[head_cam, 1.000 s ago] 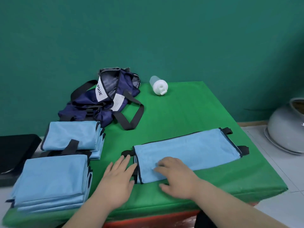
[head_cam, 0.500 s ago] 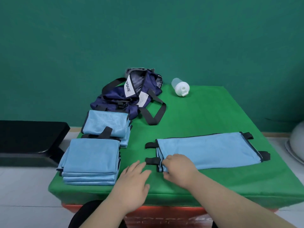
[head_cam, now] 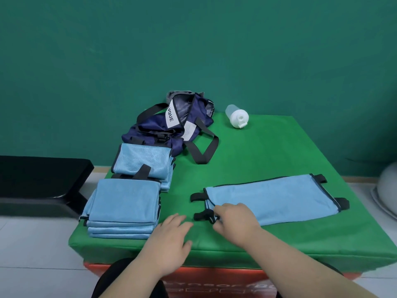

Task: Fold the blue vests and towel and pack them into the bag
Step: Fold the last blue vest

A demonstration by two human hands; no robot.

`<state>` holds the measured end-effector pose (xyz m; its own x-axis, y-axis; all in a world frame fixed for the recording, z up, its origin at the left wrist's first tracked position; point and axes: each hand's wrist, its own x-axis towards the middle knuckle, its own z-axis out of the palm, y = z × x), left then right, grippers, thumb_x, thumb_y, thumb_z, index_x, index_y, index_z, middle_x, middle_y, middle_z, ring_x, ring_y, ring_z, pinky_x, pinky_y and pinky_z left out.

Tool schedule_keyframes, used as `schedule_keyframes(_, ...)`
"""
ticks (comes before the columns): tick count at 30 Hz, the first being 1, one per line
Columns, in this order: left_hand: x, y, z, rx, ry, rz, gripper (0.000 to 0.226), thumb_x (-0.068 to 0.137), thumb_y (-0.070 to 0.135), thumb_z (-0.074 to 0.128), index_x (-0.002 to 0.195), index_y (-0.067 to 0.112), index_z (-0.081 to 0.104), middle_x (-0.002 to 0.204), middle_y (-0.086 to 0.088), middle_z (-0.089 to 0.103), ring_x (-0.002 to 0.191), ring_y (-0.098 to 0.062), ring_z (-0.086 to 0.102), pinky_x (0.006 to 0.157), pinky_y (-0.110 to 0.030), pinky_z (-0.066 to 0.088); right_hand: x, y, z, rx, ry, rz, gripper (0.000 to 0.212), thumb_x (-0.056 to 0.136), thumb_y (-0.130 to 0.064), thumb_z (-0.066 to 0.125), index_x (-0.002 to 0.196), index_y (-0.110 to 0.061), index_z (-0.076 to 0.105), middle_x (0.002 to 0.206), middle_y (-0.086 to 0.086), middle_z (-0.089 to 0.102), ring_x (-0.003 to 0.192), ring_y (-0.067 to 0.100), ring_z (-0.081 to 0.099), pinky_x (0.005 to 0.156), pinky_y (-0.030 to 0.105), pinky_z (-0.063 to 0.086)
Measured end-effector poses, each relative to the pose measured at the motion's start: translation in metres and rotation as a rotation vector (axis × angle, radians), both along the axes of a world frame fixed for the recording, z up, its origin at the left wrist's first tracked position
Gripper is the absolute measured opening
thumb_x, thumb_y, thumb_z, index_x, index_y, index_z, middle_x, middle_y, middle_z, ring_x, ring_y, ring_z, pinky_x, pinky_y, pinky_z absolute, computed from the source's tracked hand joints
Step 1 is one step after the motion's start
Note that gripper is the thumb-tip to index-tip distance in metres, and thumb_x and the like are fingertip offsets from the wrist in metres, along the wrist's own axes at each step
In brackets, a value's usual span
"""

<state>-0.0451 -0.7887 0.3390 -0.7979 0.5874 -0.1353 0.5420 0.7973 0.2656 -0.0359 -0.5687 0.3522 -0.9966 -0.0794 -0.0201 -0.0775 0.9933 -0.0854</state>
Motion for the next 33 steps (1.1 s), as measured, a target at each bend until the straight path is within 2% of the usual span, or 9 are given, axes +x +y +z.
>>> schedule_keyframes(3,0.001,0.003,0.001,0.030,0.022,-0.012,0.069,0.098,0.043,0.048,0.157,0.030,0.014,0.165,0.004,0.008,0.152,-0.015,0.005,0.124,-0.038,0.014,0.017,0.018,0.012,-0.203,-0.035,-0.045,0.010,0.085,-0.033,0.055,0.091,-0.025,0.057,0.078,-0.004,0.056,0.073,0.022,0.051,0.060,0.031,0.038)
schedule_keyframes(6,0.001,0.015,0.001,0.081,0.020,-0.035,0.086,0.093,0.048,0.054,0.158,0.031,0.001,0.166,0.007,-0.006,0.152,-0.014,-0.005,0.125,-0.037,0.010,0.034,0.037,0.025,-0.382,-0.064,-0.075,0.007,0.081,-0.030,0.060,0.082,-0.026,0.054,0.071,-0.003,0.056,0.064,0.012,0.045,0.056,0.028,0.037)
schedule_keyframes(10,0.001,0.036,-0.001,0.233,-0.131,-0.051,0.105,0.084,0.047,0.066,0.156,0.038,-0.009,0.158,0.027,-0.021,0.148,0.002,-0.016,0.125,-0.033,0.004,0.051,0.061,0.042,-0.612,-0.077,-0.151,0.004,0.078,-0.020,0.062,0.077,-0.023,0.059,0.062,-0.005,0.056,0.054,0.007,0.038,0.053,0.026,0.034)
schedule_keyframes(15,0.001,0.060,-0.013,0.353,-0.295,0.025,0.123,0.075,0.045,0.078,0.152,0.047,-0.017,0.157,0.030,-0.008,0.148,0.003,-0.005,0.126,-0.034,0.007,0.067,0.086,0.058,-0.859,-0.035,-0.263,0.016,0.080,-0.007,0.060,0.076,-0.022,0.061,0.055,-0.010,0.049,0.051,0.011,0.036,0.050,0.025,0.031)
schedule_keyframes(18,-0.001,0.079,-0.015,0.423,-0.295,0.045,0.125,0.070,0.045,0.083,0.154,0.046,-0.010,0.158,0.025,0.004,0.148,0.002,0.005,0.125,-0.032,0.011,0.074,0.097,0.069,-0.946,-0.007,-0.289,0.006,0.072,-0.016,0.061,0.073,-0.022,0.062,0.059,-0.006,0.052,0.056,0.012,0.040,0.058,0.027,0.034)
schedule_keyframes(23,-0.002,0.114,0.002,0.709,-0.310,-0.020,0.083,0.076,0.028,0.083,0.138,0.053,0.035,0.154,0.022,0.030,0.144,0.005,0.027,0.122,-0.024,0.020,0.085,0.114,0.095,-1.132,0.065,-0.314,0.006,0.063,-0.013,0.059,0.067,-0.011,0.062,0.062,-0.006,0.060,0.059,0.006,0.049,0.062,0.016,0.040)
schedule_keyframes(27,0.006,0.131,0.037,0.869,-0.393,0.043,0.050,0.075,0.010,0.085,0.114,0.034,0.065,0.133,0.021,0.055,0.123,0.014,0.047,0.109,-0.010,0.034,0.091,0.132,0.109,-1.241,0.130,-0.346,0.007,0.062,-0.009,0.056,0.066,-0.010,0.061,0.061,-0.004,0.056,0.059,0.006,0.046,0.058,0.016,0.038)
schedule_keyframes(29,0.010,0.137,0.057,0.954,-0.413,0.051,0.032,0.078,0.003,0.081,0.100,0.024,0.071,0.112,0.016,0.072,0.109,0.008,0.061,0.100,-0.013,0.042,0.092,0.138,0.117,-1.290,0.152,-0.380,0.009,0.063,-0.010,0.055,0.064,-0.017,0.061,0.063,0.002,0.052,0.061,0.011,0.042,0.056,0.023,0.033)
schedule_keyframes(33,0.014,0.148,0.098,1.102,-0.464,0.060,0.020,0.087,-0.005,0.066,0.088,0.014,0.072,0.087,0.005,0.075,0.083,-0.006,0.064,0.078,-0.018,0.049,0.088,0.148,0.135,-1.481,0.201,-0.392,0.014,0.073,-0.003,0.053,0.065,-0.015,0.057,0.066,0.008,0.047,0.061,0.015,0.040,0.056,0.030,0.030)
